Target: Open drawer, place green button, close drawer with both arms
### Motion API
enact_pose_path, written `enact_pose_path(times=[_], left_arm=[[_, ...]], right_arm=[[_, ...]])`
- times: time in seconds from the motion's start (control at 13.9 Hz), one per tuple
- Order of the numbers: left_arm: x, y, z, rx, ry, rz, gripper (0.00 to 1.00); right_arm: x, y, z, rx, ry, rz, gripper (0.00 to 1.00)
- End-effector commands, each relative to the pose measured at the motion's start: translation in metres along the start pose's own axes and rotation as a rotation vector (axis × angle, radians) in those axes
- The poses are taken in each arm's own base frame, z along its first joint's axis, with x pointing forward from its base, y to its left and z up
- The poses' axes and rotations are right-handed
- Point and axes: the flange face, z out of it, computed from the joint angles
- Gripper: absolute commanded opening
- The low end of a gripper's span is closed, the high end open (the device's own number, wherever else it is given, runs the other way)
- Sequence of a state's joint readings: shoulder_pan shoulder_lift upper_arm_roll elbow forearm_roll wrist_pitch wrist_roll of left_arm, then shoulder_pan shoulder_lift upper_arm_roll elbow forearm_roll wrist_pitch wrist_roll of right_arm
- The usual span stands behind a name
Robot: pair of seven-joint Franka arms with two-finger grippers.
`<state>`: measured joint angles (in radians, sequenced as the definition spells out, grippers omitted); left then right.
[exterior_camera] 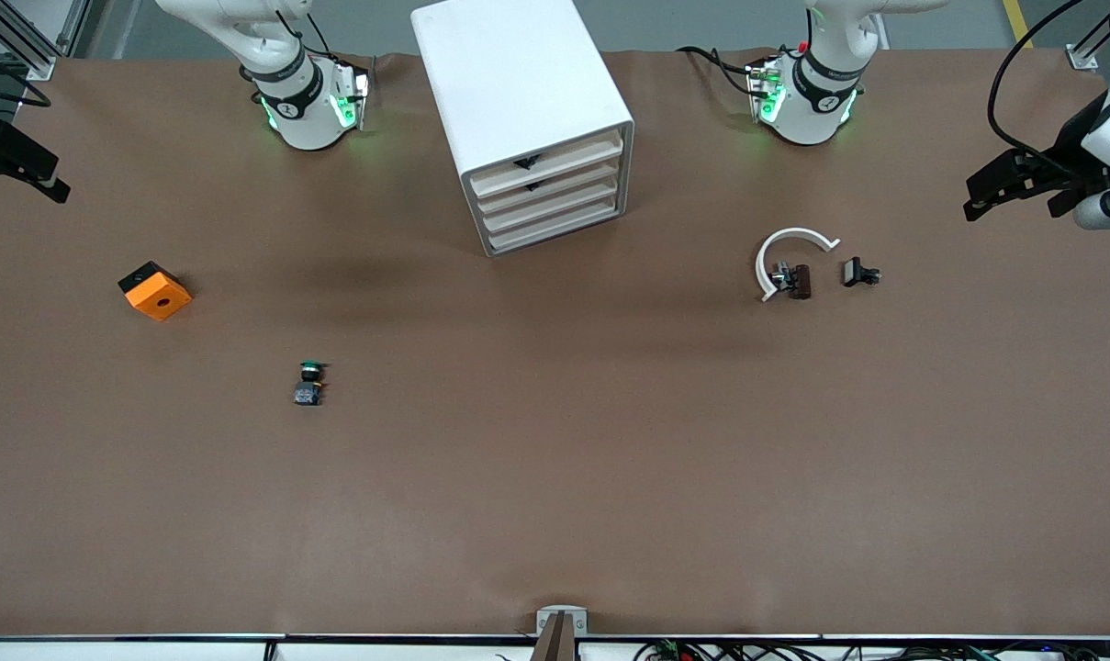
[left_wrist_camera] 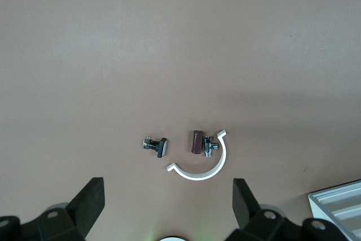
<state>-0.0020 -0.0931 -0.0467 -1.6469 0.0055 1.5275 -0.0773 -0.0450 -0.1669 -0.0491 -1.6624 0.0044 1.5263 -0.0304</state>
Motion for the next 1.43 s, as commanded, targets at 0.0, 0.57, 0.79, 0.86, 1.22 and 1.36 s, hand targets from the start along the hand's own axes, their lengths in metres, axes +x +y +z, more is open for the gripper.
enact_pose_path(times=[0.0,0.57,0.79,0.86,1.22,1.36], left_arm=[[0.000,0.001,-0.006,-0.016,-0.001,0.016,1.00],[0.009,0.002,0.014,-0.016,-0.046,-0.018,1.00],[0.032,0.014,0.048,-0.070,-0.102,-0.060,1.00],[0.041,0.019,0.060,-0.107,-0.115,-0.079,1.00],[0.079,0.063,0.131,-0.180,-0.173,-0.185,1.00],[0.088,0.089,0.157,-0.194,-0.199,-0.238,1.00]], right_arm=[[-0.004,-0.002,-0.008,0.009,0.011,-0.001,1.00],[-0.004,0.006,-0.012,0.006,0.000,0.012,1.00],[-0.003,0.006,-0.012,0.006,0.002,0.009,1.00],[-0.002,0.006,-0.011,0.006,0.002,0.008,1.00],[0.020,0.002,0.025,-0.003,-0.071,0.001,1.00],[0.023,0.005,0.032,-0.002,-0.084,0.005,1.00]])
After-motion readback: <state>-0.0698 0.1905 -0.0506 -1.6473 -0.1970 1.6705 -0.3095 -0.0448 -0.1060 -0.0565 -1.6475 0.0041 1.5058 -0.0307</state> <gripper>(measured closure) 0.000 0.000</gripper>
